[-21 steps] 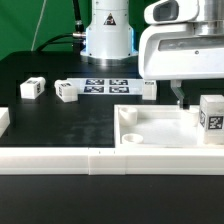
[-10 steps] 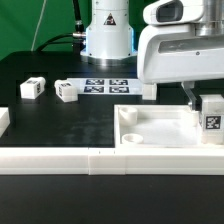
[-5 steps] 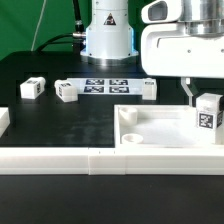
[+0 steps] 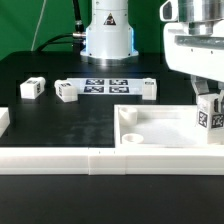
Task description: Assemble one leg
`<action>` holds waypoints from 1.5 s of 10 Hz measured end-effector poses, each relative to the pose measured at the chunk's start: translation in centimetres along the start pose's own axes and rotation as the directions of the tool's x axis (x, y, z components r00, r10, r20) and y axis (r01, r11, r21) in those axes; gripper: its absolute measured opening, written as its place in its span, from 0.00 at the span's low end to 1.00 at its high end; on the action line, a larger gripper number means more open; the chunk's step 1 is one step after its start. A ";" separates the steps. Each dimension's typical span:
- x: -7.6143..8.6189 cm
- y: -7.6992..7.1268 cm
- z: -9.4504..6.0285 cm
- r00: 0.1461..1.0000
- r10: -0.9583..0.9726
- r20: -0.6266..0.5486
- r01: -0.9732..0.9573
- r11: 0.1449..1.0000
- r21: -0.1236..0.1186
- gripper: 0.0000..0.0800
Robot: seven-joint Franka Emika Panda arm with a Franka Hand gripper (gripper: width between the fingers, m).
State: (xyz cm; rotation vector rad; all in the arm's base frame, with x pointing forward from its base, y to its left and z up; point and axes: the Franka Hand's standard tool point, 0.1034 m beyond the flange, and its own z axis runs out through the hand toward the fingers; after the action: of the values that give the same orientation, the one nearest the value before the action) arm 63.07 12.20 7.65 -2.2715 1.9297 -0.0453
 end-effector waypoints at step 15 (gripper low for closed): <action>-0.4 -0.7 0.1 0.799 -0.601 0.035 0.601 0.799 0.003 0.81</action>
Offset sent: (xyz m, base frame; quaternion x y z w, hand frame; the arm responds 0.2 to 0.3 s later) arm 0.0103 -0.0056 0.0091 -0.0129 -0.0067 0.1428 0.9896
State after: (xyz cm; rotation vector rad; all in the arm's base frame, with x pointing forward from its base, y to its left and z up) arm 63.66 12.73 7.63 -2.7688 1.1071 -0.0722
